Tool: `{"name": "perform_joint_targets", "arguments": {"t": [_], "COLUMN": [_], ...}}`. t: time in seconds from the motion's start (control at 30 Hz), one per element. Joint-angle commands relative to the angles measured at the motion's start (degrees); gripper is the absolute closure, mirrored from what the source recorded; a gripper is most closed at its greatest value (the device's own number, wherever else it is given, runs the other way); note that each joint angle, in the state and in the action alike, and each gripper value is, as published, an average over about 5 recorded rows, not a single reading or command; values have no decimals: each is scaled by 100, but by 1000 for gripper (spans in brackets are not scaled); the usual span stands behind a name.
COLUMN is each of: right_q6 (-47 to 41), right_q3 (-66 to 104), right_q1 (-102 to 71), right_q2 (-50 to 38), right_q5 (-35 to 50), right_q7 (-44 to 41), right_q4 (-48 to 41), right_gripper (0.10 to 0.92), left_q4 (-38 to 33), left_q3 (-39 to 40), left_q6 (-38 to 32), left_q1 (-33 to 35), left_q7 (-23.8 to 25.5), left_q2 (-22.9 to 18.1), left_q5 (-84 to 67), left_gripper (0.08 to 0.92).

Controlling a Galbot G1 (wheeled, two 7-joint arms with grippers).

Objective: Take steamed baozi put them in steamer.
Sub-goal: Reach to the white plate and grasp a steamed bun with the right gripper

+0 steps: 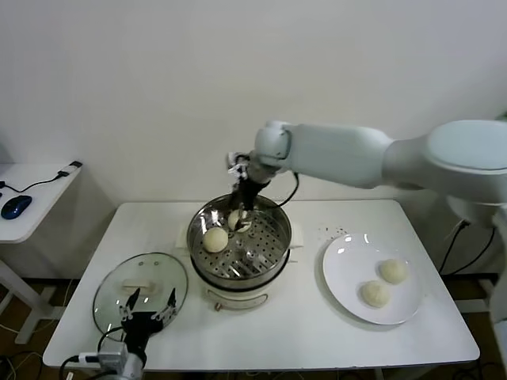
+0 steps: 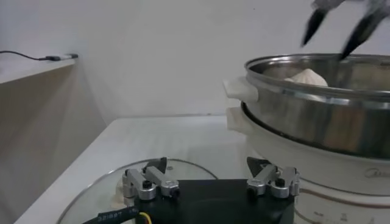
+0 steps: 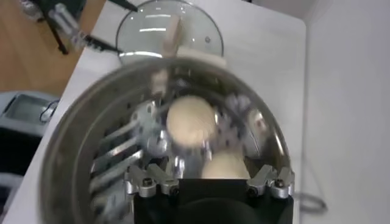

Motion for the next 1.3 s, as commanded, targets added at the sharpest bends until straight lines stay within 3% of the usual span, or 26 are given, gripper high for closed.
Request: {"name": "perform_joint_targets", "arguments": {"t": [0.03, 0.27, 0.53, 0.87, 1.3], "right_q6": [568, 298, -99, -250, -368], "right_q3": [-1289, -2381, -1628, -183, 456], "right_q1": [1706, 1714, 127, -1602, -2271], "right_q2": [-2565, -3864, -4587, -4628, -4193], "right_q5": [-481, -1726, -2482, -3122, -3157], "right_q7": [-844, -364, 214, 427, 549], "right_q4": [1593, 2703, 2778, 2009, 1605], "right_gripper": [203, 203, 202, 203, 203], "left_q4": [-5, 27, 43, 45, 66], "left_q3": [1, -23, -63, -31, -57], "left_q6": [3, -1, 3, -22, -43], "left_q1": [1, -26, -34, -14, 13], "left_q7": [2, 1, -2, -8, -13], "left_q2": [2, 24, 2, -97, -90], "left_q5": [1, -14, -32, -15, -15], "left_gripper": [177, 177, 177, 177, 177]}}
